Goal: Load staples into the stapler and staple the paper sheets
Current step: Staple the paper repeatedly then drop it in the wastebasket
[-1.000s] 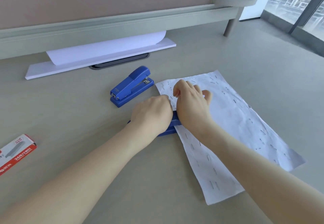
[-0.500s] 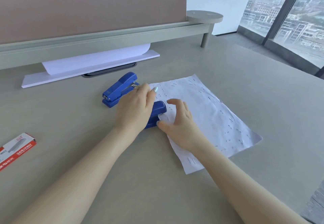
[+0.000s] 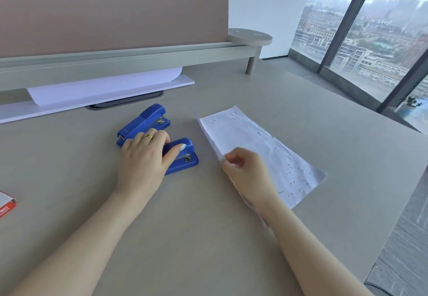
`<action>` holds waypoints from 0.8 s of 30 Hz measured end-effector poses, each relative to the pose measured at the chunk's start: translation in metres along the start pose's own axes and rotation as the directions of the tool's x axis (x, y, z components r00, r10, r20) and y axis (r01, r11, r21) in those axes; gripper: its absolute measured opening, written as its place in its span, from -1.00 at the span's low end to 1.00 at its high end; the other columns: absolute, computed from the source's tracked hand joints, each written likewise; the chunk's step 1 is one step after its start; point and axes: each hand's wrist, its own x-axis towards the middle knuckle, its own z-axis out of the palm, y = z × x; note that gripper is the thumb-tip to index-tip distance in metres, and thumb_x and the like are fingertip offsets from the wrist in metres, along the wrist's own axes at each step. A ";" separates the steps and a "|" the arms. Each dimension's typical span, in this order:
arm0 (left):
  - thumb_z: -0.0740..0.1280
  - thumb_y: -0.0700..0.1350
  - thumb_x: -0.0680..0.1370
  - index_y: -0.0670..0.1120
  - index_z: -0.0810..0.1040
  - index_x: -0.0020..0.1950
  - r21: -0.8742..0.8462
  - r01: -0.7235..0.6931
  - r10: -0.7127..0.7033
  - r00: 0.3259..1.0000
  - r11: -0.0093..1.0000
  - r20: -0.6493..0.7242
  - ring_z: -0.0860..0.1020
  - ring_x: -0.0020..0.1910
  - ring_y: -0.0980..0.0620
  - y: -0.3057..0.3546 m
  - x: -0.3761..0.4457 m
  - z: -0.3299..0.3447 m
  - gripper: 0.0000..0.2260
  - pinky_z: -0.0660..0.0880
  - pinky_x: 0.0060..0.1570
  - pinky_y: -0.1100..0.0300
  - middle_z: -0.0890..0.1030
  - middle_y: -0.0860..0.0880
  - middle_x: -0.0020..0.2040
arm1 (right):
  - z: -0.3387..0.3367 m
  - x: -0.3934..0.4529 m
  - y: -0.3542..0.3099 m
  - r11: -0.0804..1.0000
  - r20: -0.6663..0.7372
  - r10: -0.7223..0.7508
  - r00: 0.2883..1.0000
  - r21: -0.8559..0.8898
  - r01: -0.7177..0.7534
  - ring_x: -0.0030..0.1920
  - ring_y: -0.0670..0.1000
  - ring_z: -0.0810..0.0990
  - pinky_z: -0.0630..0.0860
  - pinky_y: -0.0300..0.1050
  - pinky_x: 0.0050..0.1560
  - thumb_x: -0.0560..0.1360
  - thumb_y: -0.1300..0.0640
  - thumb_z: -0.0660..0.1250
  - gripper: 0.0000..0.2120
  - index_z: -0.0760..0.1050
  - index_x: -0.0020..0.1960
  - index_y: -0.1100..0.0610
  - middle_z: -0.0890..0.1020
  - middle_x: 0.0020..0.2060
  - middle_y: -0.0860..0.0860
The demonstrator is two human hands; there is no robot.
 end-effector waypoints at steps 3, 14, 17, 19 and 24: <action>0.08 0.21 0.50 -0.14 0.50 -0.04 -0.097 -0.006 -0.001 0.997 0.995 -0.071 0.51 -0.09 -0.16 0.013 0.000 -0.003 -0.56 0.33 -0.07 0.03 0.59 -0.09 -0.08 | -0.020 -0.002 -0.004 0.949 0.045 0.114 0.992 0.292 -0.122 -0.43 -0.25 0.40 0.33 -0.48 -0.41 0.48 0.13 0.29 -0.77 0.44 -0.35 0.02 0.46 -0.40 -0.17; -0.05 0.33 0.49 0.09 0.16 0.43 -0.390 -0.200 0.258 0.961 0.899 0.102 0.26 0.20 -0.01 0.107 -0.034 -0.009 -0.43 0.09 0.22 0.15 0.16 0.02 0.41 | -0.043 -0.028 -0.003 0.496 0.231 0.040 0.972 0.840 -0.220 0.03 0.03 0.61 0.52 -0.07 0.09 0.47 0.07 0.26 -0.82 0.55 0.04 0.05 0.64 0.00 0.06; -0.06 0.33 0.50 0.09 0.15 0.44 -0.381 -0.212 0.272 0.956 0.900 0.112 0.27 0.16 -0.02 0.108 -0.036 -0.010 -0.42 0.10 0.21 0.16 0.17 0.01 0.41 | -0.044 -0.033 -0.002 0.423 0.226 0.013 0.974 0.882 -0.210 -0.06 0.01 0.63 0.58 -0.14 -0.04 0.47 0.09 0.25 -0.85 0.57 -0.03 0.04 0.65 -0.05 0.05; -0.06 0.33 0.50 0.09 0.14 0.45 -0.389 -0.219 0.289 0.948 0.895 0.130 0.27 0.14 -0.01 0.110 -0.037 -0.011 -0.41 0.11 0.20 0.17 0.17 0.01 0.41 | -0.044 -0.036 -0.001 0.400 0.213 0.006 0.977 0.895 -0.198 -0.06 0.01 0.63 0.58 -0.14 -0.04 0.48 0.10 0.24 -0.85 0.56 -0.02 0.05 0.65 -0.05 0.05; -0.06 0.35 0.48 0.15 0.01 0.47 -0.469 -0.202 0.318 0.930 0.859 0.182 0.20 0.29 0.06 0.118 -0.038 -0.014 -0.40 0.05 0.24 0.25 0.11 0.06 0.45 | -0.046 -0.042 -0.002 0.366 0.167 -0.006 0.986 0.918 -0.153 -0.05 0.02 0.64 0.59 -0.14 -0.03 0.49 0.11 0.23 -0.84 0.56 -0.01 0.07 0.66 -0.06 0.06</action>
